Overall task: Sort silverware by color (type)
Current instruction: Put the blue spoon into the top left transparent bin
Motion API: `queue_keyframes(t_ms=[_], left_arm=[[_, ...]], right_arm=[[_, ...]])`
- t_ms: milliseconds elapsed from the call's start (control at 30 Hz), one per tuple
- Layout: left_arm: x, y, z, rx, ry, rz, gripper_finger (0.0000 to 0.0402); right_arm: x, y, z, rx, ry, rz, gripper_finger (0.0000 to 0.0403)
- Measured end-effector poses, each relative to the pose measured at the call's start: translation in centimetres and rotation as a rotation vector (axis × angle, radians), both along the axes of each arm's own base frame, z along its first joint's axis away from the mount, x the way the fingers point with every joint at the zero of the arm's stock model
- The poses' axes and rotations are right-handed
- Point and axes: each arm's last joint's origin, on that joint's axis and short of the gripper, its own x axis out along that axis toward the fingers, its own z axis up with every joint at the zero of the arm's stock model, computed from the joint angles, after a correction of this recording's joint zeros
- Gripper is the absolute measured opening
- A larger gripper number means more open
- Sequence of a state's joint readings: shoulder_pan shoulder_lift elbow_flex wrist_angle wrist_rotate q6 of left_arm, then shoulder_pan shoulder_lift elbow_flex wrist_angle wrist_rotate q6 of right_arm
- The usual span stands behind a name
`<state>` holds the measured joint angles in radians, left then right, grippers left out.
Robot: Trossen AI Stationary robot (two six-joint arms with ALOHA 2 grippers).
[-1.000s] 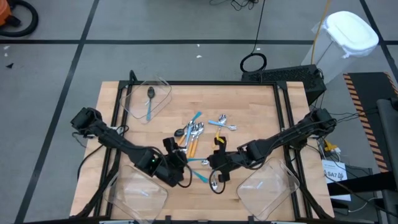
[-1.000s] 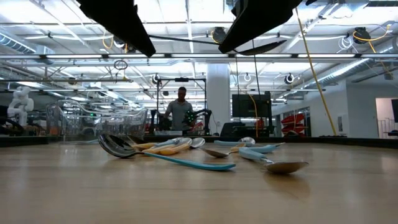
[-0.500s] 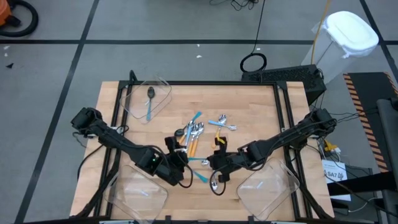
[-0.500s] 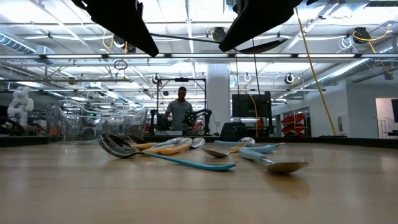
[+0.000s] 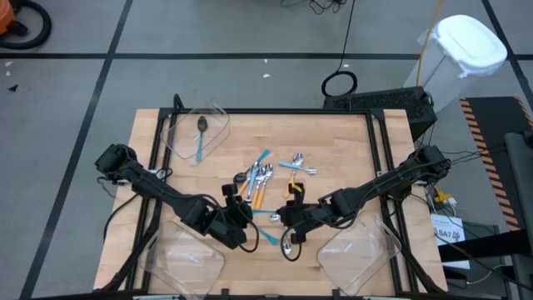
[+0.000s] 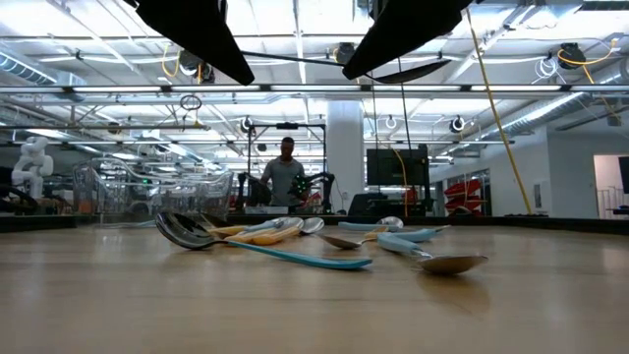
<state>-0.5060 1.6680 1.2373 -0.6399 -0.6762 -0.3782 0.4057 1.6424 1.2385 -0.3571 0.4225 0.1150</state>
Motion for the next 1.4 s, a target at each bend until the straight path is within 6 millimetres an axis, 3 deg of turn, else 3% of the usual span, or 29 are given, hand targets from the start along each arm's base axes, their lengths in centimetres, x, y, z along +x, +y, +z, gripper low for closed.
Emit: queue_keyframes(t_ms=[433,1400], left_arm=[[-0.19,-0.44,-0.04,0.003,0.011,-0.03,0.0086],[-0.18,-0.43,-0.02,-0.018,-0.007,0.0,0.0081]], right_arm=[[0.02,0.0,0.02,0.017,-0.005,-0.014,0.0011],[0.03,-0.04,0.01,0.018,-0.004,-0.016,0.003]])
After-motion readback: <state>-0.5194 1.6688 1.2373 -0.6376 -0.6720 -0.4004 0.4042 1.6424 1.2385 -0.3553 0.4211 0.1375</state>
